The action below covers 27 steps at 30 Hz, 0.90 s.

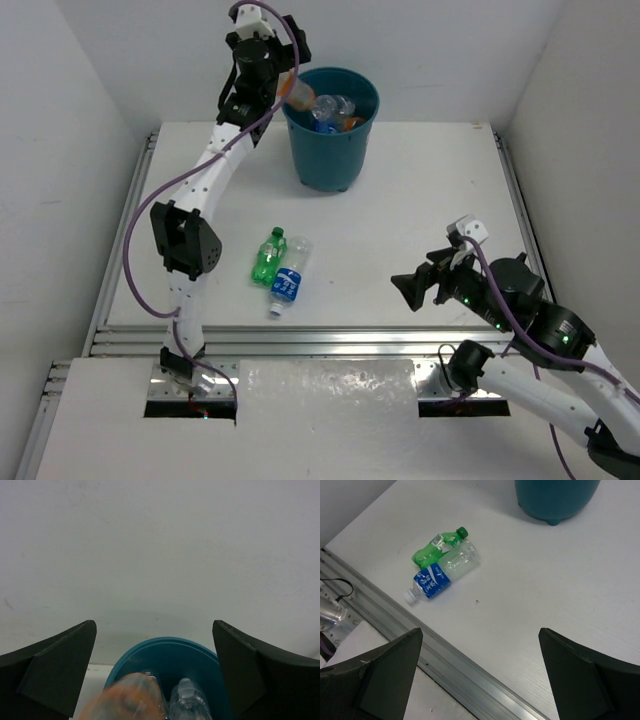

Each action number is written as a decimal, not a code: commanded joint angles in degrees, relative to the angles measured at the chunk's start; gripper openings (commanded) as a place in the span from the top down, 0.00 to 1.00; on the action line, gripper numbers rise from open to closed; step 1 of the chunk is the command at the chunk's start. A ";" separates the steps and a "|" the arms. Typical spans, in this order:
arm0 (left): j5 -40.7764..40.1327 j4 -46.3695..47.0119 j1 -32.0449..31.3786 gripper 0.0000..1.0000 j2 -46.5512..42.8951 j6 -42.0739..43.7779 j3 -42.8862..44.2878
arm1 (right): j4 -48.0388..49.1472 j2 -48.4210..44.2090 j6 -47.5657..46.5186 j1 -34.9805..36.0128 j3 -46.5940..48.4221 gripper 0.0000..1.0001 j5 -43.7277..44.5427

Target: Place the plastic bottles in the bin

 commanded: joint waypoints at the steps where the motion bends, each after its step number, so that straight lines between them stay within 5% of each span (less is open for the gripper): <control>1: 2.73 0.53 0.15 0.00 -1.29 -0.63 2.37 | 3.88 1.93 -0.76 0.05 -0.15 0.01 -1.11; 9: 0.81 -9.04 0.77 0.00 -14.02 -2.65 -5.71 | 6.69 5.87 -0.32 0.05 -1.20 0.01 -1.04; 14: 1.05 -23.44 0.77 0.00 -31.15 -7.20 -23.00 | 7.30 13.34 3.71 0.04 -1.38 0.01 3.79; 15: 1.76 -24.17 0.68 0.00 -37.87 -8.44 -32.17 | 8.00 14.92 5.89 0.04 -1.73 0.01 4.59; 21: -1.03 -27.50 0.59 0.00 -65.57 -14.61 -62.02 | 18.29 33.28 20.53 0.13 1.34 0.01 -0.95; 27: -7.99 -35.86 0.68 0.00 -75.80 -7.58 -68.19 | 19.70 55.61 37.27 1.18 9.95 0.01 2.92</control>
